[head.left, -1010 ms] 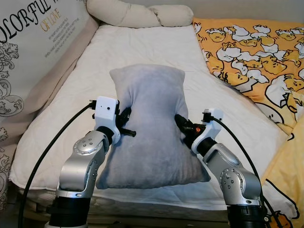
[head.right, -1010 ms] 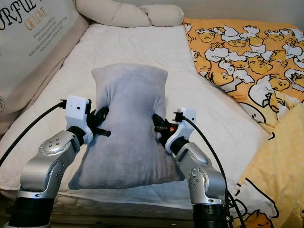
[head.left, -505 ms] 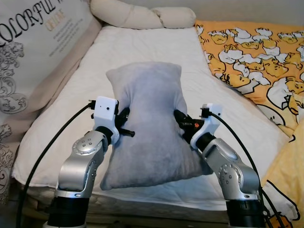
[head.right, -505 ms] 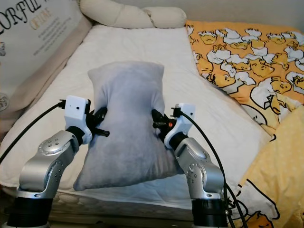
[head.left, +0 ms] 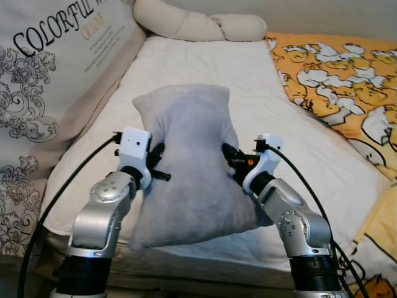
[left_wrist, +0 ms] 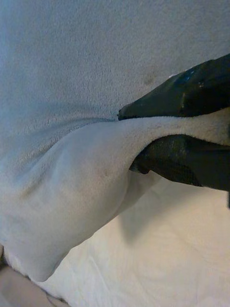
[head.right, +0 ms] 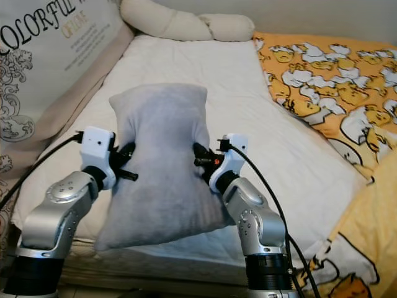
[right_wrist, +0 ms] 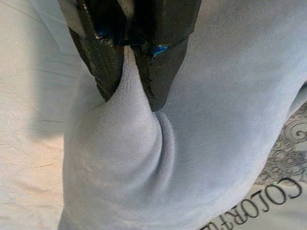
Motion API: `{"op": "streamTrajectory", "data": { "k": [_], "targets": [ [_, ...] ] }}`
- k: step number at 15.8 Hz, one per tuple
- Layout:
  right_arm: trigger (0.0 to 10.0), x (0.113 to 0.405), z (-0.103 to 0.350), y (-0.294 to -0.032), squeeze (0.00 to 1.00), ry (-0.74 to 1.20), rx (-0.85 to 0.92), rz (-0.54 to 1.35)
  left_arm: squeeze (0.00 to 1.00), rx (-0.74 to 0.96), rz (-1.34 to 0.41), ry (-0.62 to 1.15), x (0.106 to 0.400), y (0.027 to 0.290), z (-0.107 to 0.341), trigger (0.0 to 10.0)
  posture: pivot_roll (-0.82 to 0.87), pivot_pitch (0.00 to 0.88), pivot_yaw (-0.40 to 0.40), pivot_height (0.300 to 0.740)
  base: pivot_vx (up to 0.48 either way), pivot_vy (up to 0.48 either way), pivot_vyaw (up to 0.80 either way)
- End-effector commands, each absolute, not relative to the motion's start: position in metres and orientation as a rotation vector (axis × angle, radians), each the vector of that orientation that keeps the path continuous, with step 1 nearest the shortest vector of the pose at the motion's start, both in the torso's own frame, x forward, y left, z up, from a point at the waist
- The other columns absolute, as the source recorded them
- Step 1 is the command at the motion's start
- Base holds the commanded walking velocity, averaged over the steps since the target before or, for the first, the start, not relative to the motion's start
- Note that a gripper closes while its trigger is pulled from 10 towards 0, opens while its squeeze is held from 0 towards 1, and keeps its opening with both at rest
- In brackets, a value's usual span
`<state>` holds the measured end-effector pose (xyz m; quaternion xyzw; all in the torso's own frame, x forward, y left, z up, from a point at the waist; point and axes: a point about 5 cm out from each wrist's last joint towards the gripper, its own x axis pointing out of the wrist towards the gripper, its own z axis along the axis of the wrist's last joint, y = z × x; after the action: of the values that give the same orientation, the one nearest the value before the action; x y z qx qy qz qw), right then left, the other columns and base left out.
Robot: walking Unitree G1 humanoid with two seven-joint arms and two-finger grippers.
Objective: Clean up the room
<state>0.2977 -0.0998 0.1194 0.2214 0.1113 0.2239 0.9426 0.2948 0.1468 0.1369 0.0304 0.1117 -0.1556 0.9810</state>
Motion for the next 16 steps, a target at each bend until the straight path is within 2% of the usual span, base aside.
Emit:
{"op": "streamTrajectory", "data": {
  "k": [1,16],
  "targets": [
    [10.0,0.3006,0.1248,-0.1027,0.00,0.190,0.447,0.443,0.00,0.078,-0.323,0.194,0.2967,0.1443,0.1430,10.0,-0.06,0.000,0.013,0.740,0.000,0.349,0.00],
    [10.0,0.2998,0.1192,-0.1051,0.00,0.222,0.464,0.430,0.00,0.120,-0.336,0.205,0.2942,0.1449,0.1396,10.0,-0.05,0.000,0.011,0.740,0.000,0.347,0.00]
  ]
}}
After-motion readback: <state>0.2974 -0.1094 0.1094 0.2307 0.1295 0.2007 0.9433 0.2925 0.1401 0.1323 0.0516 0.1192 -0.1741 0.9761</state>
